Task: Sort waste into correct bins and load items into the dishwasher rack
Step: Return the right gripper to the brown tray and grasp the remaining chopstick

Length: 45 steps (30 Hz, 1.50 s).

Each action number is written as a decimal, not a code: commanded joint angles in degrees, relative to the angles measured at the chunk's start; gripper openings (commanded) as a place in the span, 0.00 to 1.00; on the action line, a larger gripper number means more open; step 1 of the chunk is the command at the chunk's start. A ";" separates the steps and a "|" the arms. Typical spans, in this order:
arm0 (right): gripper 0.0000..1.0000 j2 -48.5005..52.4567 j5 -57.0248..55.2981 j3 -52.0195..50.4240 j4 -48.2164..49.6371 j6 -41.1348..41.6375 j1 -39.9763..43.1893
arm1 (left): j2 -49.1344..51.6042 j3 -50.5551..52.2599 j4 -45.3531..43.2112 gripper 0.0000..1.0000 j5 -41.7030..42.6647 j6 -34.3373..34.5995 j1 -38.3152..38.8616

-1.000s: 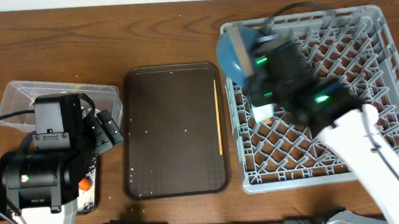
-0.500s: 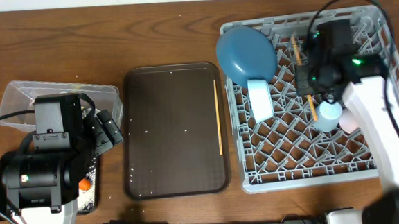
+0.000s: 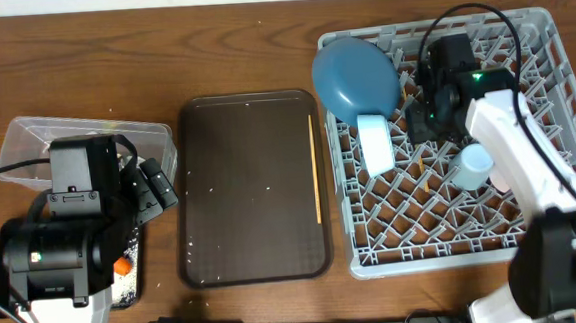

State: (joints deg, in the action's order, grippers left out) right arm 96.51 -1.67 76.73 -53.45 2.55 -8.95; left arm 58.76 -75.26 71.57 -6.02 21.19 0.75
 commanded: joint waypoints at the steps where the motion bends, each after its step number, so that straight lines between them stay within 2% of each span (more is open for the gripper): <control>1: 0.55 -10.45 3.69 0.46 0.98 0.15 -6.54 | 0.07 -0.39 0.04 0.98 -0.70 0.50 -0.37; 5: 0.47 -17.99 3.56 0.46 4.90 5.18 -16.31 | 0.07 -0.39 0.04 0.98 -0.70 0.50 -0.37; 8: 0.39 -19.15 2.40 0.46 7.82 11.34 -24.11 | 0.07 -0.39 0.04 0.98 -0.70 0.50 -0.37; 10: 0.33 -17.68 -0.26 0.31 8.70 15.85 -28.35 | 0.07 -0.39 0.04 0.98 -0.70 0.50 -0.37; 12: 0.32 -14.88 -3.76 0.31 8.74 20.13 -31.74 | 0.07 -0.39 0.04 0.98 -0.70 0.50 -0.37; 16: 0.35 -6.93 -8.90 0.31 8.98 25.88 -36.11 | 0.07 -0.39 0.04 0.98 -0.70 0.50 -0.37; 21: 0.36 1.73 -6.86 0.31 15.06 26.12 -37.86 | 0.07 -0.39 0.04 0.98 -0.70 0.50 -0.37; 29: 0.25 9.68 -8.98 0.31 16.96 29.40 -37.55 | 0.07 -0.39 0.04 0.98 -0.70 0.50 -0.37; 33: 0.34 13.22 -10.34 0.31 17.18 31.76 -36.89 | 0.07 -0.39 0.04 0.98 -0.70 0.50 -0.37; 37: 0.35 16.76 -10.82 0.31 17.49 31.78 -36.76 | 0.07 -0.39 0.04 0.98 -0.70 0.50 -0.37; 45: 0.44 19.65 -13.53 0.31 16.50 35.45 -36.63 | 0.07 -0.39 0.04 0.98 -0.70 0.50 -0.37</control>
State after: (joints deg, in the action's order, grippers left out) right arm 115.87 -12.40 77.08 -36.62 35.44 -46.19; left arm 58.76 -75.26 71.57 -6.02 21.19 0.73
